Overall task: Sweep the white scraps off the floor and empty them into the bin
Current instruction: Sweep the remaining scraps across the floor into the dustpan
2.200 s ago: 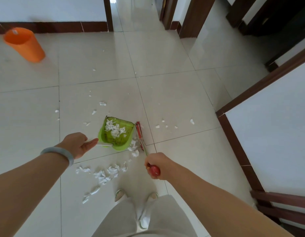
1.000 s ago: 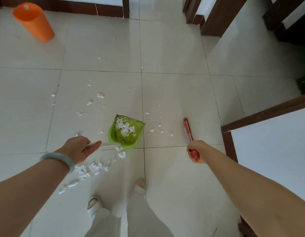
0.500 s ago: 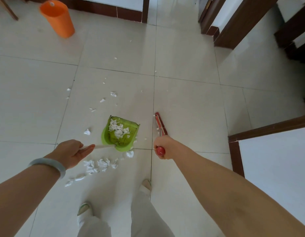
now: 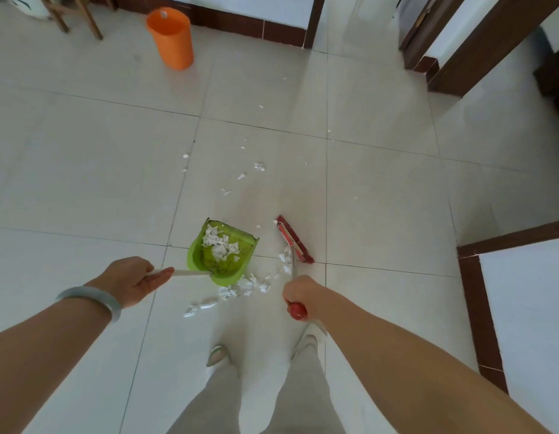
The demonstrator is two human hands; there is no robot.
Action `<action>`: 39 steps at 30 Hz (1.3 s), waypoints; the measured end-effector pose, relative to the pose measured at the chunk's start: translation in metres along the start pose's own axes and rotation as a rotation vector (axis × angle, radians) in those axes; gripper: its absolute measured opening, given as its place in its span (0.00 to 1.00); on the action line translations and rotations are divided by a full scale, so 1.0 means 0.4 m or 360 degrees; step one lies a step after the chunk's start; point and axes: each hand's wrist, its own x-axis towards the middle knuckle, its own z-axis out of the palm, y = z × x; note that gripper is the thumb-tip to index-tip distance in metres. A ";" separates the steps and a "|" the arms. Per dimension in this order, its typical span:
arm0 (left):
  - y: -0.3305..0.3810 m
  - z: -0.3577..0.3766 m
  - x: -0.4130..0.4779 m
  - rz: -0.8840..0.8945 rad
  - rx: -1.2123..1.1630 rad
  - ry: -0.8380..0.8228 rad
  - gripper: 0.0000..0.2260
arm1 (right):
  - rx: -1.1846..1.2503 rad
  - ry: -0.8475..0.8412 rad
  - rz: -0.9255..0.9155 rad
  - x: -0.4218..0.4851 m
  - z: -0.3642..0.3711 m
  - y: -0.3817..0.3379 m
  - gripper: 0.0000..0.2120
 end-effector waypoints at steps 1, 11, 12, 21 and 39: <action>-0.029 -0.010 -0.006 -0.0057 0.0071 0.0015 0.22 | -0.0047 -0.0031 -0.0026 -0.016 0.035 0.000 0.06; -0.355 -0.040 -0.083 -0.0110 0.0333 0.0155 0.23 | -0.0209 -0.0033 -0.0051 -0.137 0.217 -0.026 0.14; -0.374 -0.042 -0.095 -0.0113 0.0388 0.0183 0.23 | -0.0245 -0.0028 -0.0066 -0.150 0.219 -0.035 0.14; -0.521 -0.026 -0.176 -0.0370 0.0132 0.0323 0.24 | -0.0560 0.0053 -0.0284 -0.171 0.250 -0.149 0.19; -0.552 0.175 -0.338 -0.0604 0.0125 0.0297 0.25 | -0.2005 -0.0011 -0.0568 -0.090 0.207 -0.110 0.14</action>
